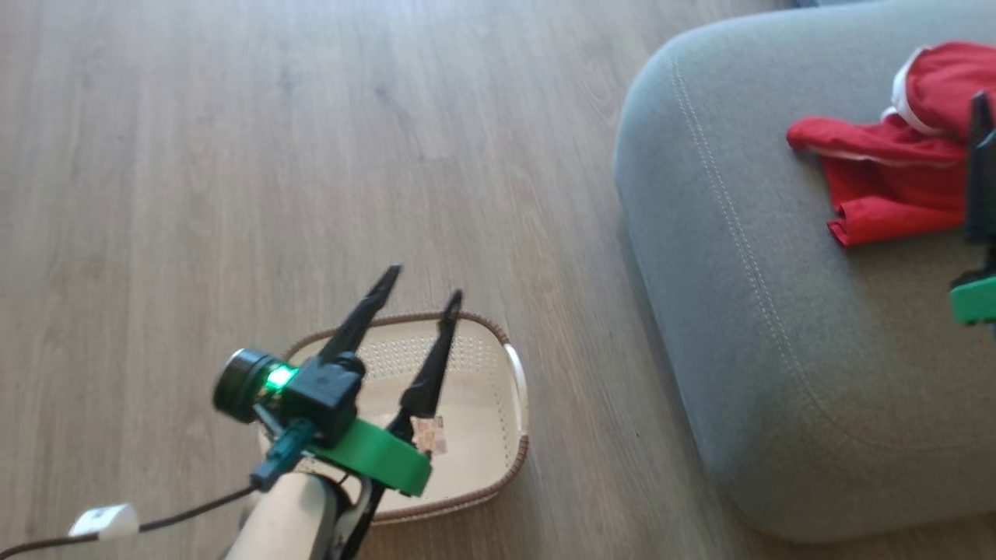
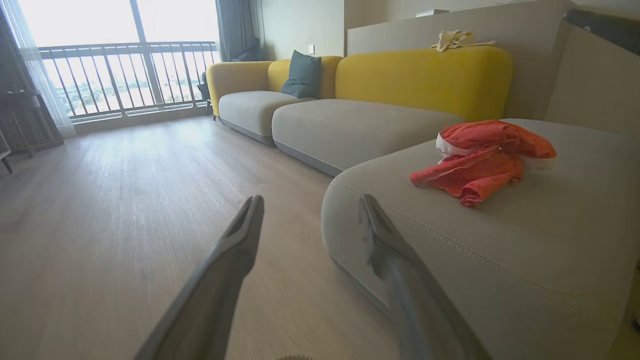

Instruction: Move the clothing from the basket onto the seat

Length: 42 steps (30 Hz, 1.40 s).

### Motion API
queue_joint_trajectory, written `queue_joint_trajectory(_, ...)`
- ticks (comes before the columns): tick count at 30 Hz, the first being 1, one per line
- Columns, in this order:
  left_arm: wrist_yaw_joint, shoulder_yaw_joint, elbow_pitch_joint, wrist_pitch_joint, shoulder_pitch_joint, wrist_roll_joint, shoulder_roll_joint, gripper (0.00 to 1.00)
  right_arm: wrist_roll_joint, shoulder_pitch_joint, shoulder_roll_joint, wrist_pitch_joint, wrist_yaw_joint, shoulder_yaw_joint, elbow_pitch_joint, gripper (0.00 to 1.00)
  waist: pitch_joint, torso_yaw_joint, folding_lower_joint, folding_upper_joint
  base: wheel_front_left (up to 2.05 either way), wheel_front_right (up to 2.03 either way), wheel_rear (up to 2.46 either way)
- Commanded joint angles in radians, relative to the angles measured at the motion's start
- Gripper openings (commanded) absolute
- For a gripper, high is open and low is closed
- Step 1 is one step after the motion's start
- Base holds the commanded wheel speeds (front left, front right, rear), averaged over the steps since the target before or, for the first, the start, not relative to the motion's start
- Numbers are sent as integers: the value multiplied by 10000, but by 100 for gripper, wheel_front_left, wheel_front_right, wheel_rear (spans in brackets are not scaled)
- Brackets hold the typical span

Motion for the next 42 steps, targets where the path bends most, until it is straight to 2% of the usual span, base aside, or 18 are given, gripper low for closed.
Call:
queue_joint_trajectory(1,187,662,-346,-51,-91,-95,-86,100,-301,261,124,-85,-4,-30,-857,100,-297,330,1,-1,0,0,0)
queue_joint_trajectory(3,350,968,-348,-51,-16,-226,-100,100,-512,597,578,-87,-4,-150,-1425,100,-413,502,1,-1,0,0,0)
queue_joint_trajectory(4,350,968,-348,-51,-16,-226,-100,100,-512,597,578,-87,-4,-150,-1425,100,-413,502,1,-1,0,0,0)
queue_joint_trajectory(9,781,1327,-312,-51,183,-553,-107,100,-932,1425,1454,-89,-4,144,-2099,100,-642,953,1,-1,0,0,0)
queue_joint_trajectory(18,1323,1730,-233,-51,637,-482,-109,100,-1083,2398,2674,-90,-4,757,-1616,100,-756,1561,1,-1,0,0,0)
queue_joint_trajectory(23,1630,1731,464,-51,916,-863,-109,100,-1329,2839,3284,-91,-4,778,-1129,100,-765,1718,1,-1,0,0,0)
queue_joint_trajectory(34,1706,1776,745,-51,1059,-696,-110,100,-2170,3070,3739,-91,-4,870,-618,100,-733,1740,1,-1,0,0,0)
queue_joint_trajectory(42,1636,1871,803,-51,1092,-623,-110,100,-2212,3081,3870,-91,-4,841,-614,100,-728,1661,1,-1,0,0,0)
